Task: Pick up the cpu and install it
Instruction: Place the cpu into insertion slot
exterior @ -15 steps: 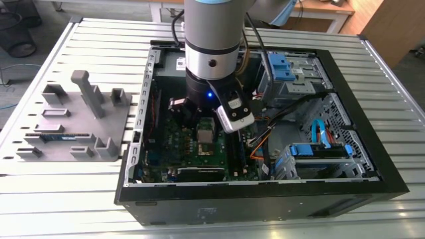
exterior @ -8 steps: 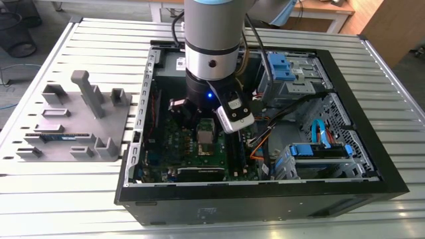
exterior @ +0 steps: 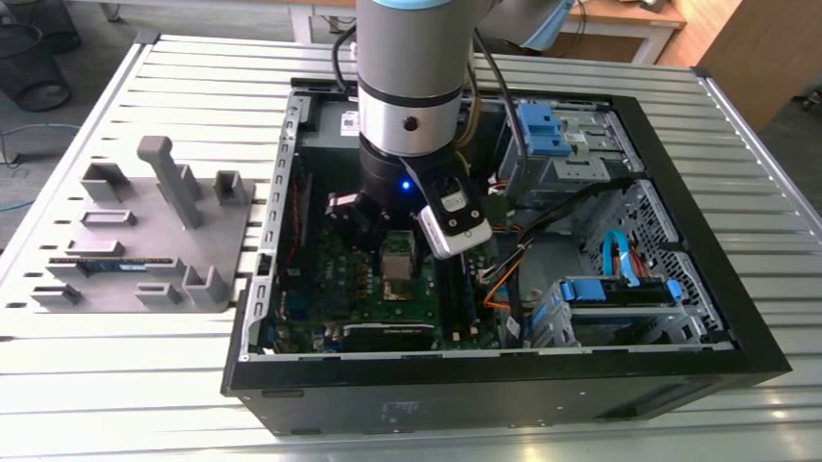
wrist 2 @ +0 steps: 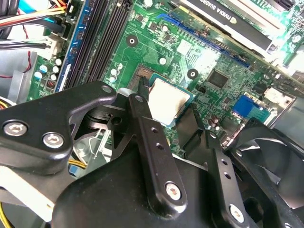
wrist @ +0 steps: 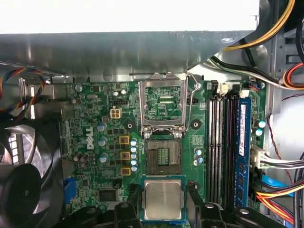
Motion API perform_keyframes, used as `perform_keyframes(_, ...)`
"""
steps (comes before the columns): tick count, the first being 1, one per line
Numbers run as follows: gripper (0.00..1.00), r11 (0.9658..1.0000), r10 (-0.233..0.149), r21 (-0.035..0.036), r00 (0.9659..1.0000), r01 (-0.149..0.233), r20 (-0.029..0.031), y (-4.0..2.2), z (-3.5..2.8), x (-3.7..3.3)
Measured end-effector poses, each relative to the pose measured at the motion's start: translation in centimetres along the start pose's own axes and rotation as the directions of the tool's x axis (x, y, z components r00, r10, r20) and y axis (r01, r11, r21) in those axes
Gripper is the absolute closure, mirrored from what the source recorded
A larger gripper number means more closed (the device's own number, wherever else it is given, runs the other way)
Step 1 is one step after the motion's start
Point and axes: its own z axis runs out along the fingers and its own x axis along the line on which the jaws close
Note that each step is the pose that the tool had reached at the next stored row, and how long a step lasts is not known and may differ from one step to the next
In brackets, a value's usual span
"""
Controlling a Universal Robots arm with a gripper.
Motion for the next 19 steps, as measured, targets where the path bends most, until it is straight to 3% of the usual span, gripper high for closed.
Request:
perform_keyframes(14, 0.53, 0.9998, 0.0, 0.0203, 1.0, 0.0, 0.0007, 0.02, 0.14, 0.0)
perform_keyframes(19, 0.53, 0.9997, 0.0, 0.0232, 1.0, 0.0, 0.0009, 0.02, 0.22, 0.0)
